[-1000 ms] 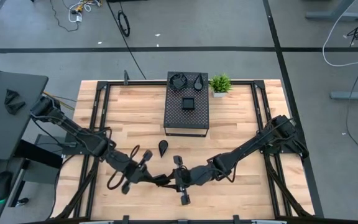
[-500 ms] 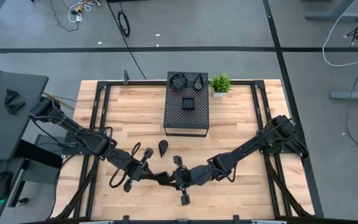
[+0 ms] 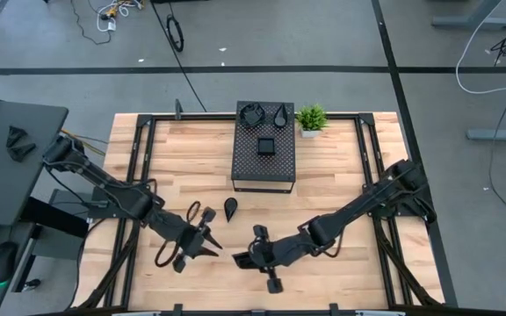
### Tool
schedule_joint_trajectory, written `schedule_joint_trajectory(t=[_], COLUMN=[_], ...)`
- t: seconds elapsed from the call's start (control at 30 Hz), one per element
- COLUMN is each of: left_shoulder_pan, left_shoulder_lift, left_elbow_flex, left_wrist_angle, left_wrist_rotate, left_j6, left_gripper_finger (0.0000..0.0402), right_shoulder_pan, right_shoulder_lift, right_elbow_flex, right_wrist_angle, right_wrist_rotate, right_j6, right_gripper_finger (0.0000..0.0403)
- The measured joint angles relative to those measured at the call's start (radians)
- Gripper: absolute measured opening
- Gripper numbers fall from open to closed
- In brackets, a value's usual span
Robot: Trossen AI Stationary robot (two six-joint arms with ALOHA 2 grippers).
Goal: Pick & Place Mini shaped plates
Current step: Stack the black square-shaped plate on top of the black square-shaped plates on the shelf
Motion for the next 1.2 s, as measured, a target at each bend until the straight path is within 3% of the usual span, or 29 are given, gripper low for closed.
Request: schedule_joint_trajectory(t=[0.13, 0.2, 0.3, 0.43, 0.67, 0.77, 0.9, 1.2], left_shoulder_pan=[-0.001, 0.000, 0.000, 0.000, -0.001, 0.000, -0.001, -0.002], left_shoulder_lift=[-0.001, -0.001, -0.001, -0.001, -0.001, -0.001, -0.001, -0.001], left_elbow_flex=[0.031, -0.009, -0.115, -0.276, -0.448, -0.467, -0.468, -0.468], left_wrist_angle=[-0.221, -0.231, -0.125, 0.141, 0.530, 0.559, 0.554, 0.553], left_wrist_rotate=[-0.078, -0.128, -0.205, -0.251, -0.274, -0.274, -0.274, -0.274], left_j6=[-0.115, -0.179, -0.256, -0.339, -0.378, -0.378, -0.378, -0.378], left_gripper_finger=[0.0102, 0.0098, 0.0089, 0.0078, 0.0069, 0.0069, 0.0069, 0.0069], right_shoulder_pan=[0.017, 0.009, -0.037, -0.166, -0.451, -0.544, -0.625, -0.667], right_shoulder_lift=[-0.066, -0.092, -0.115, -0.131, -0.130, -0.129, -0.129, -0.132], right_elbow_flex=[0.042, 0.086, 0.157, 0.217, 0.208, 0.202, 0.193, 0.135], right_wrist_angle=[-0.131, -0.259, -0.438, -0.615, -0.692, -0.722, -0.768, -0.744], right_wrist_rotate=[0.059, 0.140, 0.268, 0.330, 0.330, 0.323, 0.230, 0.187], right_j6=[-0.011, -0.061, -0.152, -0.278, -0.500, -0.518, -0.519, -0.567], right_gripper_finger=[0.0007, 0.0007, 0.0008, 0.0008, 0.0009, 0.0009, 0.0009, 0.0009])
